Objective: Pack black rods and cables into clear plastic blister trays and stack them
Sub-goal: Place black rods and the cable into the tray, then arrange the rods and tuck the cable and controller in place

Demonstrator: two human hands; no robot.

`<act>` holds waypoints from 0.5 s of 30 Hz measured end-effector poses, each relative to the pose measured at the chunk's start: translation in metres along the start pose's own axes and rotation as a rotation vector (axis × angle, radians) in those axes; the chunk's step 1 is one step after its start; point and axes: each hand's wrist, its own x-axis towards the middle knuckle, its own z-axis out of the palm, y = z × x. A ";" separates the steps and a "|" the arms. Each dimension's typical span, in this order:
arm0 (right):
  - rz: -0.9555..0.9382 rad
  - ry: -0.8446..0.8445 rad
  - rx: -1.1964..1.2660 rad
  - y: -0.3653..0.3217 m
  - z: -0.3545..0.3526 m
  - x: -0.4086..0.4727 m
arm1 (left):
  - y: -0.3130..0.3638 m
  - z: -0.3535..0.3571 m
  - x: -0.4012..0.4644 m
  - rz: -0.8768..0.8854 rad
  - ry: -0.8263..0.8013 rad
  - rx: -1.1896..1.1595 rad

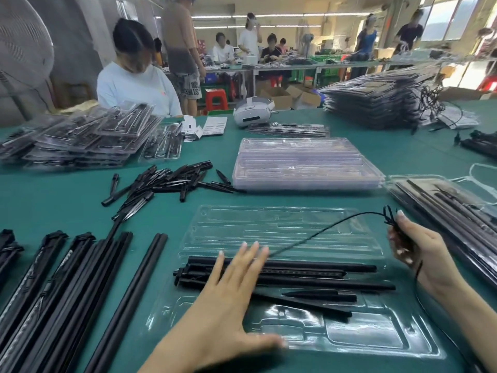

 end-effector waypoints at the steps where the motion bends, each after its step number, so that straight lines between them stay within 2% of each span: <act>1: 0.001 0.005 -0.014 0.001 0.001 -0.001 | 0.000 0.001 0.001 0.028 -0.062 -0.010; 3: 0.015 0.022 -0.044 0.002 0.002 -0.001 | -0.001 0.004 0.002 0.067 -0.128 -0.020; 7: 0.049 0.027 -0.010 0.005 0.003 0.002 | -0.004 0.010 0.002 0.071 -0.122 -0.010; 12: 0.004 -0.081 -0.007 -0.003 -0.011 0.006 | -0.016 0.005 0.010 -0.064 -0.081 -0.115; 15: -0.059 -0.127 -0.186 -0.010 -0.020 0.006 | -0.021 0.002 0.014 -0.138 -0.061 -0.123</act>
